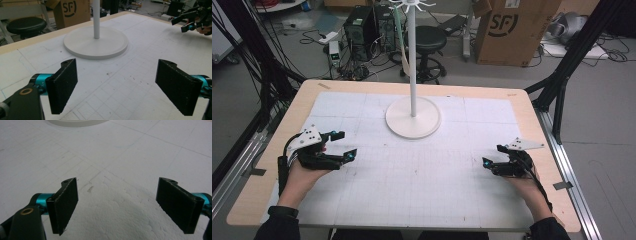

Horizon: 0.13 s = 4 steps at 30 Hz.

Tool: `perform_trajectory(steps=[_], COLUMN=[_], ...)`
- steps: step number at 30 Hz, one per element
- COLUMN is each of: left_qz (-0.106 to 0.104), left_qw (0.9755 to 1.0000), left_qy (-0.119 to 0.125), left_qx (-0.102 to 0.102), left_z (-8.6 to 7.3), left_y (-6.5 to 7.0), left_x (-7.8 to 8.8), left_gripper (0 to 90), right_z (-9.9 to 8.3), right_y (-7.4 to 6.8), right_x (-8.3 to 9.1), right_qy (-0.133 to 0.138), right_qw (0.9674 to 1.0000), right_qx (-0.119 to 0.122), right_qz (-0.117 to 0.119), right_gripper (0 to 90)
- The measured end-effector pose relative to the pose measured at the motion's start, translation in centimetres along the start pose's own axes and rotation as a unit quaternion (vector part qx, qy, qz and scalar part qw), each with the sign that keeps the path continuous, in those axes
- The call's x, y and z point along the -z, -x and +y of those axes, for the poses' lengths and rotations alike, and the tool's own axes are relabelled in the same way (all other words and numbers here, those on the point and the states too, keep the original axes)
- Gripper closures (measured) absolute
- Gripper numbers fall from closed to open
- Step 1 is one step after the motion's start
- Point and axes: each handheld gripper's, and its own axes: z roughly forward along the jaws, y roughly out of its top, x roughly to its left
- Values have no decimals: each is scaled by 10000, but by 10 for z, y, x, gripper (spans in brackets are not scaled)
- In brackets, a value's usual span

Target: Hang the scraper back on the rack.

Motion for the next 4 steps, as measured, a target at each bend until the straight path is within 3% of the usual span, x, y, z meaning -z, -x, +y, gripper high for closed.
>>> perform_trajectory(steps=[4], left_qz=[28], left_qw=[10000], left_qy=[8], left_qx=[4], left_z=[0], left_y=[-1], left_x=[1], left_gripper=[185], right_z=[0], right_y=[0], right_x=[0], right_qy=[9], right_qw=[10000], right_qx=[-10], right_qz=[5], right_gripper=[171])
